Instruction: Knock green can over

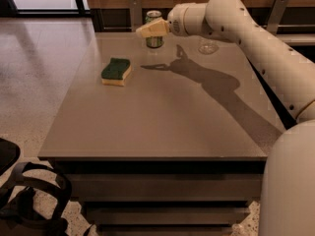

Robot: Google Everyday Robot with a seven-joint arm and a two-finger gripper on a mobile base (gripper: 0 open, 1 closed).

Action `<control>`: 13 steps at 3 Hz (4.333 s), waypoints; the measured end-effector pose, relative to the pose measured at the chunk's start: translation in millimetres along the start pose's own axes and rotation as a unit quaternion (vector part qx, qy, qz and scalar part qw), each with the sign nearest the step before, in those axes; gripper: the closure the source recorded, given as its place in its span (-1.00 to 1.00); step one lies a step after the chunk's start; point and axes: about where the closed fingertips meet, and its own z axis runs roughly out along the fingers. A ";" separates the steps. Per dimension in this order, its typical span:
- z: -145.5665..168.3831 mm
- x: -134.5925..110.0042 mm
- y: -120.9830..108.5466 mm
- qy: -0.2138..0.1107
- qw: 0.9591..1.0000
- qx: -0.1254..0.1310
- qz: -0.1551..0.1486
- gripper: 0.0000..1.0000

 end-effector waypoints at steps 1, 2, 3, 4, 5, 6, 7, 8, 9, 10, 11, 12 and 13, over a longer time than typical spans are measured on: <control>17.1 17.5 -10.2 -0.010 1.000 0.012 0.021 -1.00; 32.1 32.3 -28.5 -0.029 0.999 0.031 0.032 -1.00; 41.1 32.9 -37.3 -0.056 0.997 0.036 0.027 -1.00; 56.2 31.2 -34.8 -0.078 0.996 0.026 0.027 -1.00; 71.4 31.1 -28.9 -0.092 0.995 0.011 0.033 -1.00; 83.8 32.0 -22.0 -0.100 0.994 -0.003 0.039 -0.67; 93.8 33.0 -16.2 -0.101 0.994 -0.015 0.042 -0.21; 102.8 36.9 -10.0 -0.096 0.994 -0.025 0.044 0.27; 103.5 41.1 -0.7 -0.082 0.995 -0.036 0.038 0.74; 87.9 29.4 5.0 -0.059 0.997 -0.048 -0.002 1.00; 45.5 7.7 5.4 0.000 0.994 -0.072 -0.080 1.00; 12.6 1.3 -4.5 0.053 0.988 -0.076 -0.125 1.00; -18.2 -1.3 -12.1 0.128 0.972 -0.086 -0.180 1.00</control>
Offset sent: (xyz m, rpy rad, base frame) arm 0.0535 -0.0161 -0.0451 0.0979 -0.0281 -0.1018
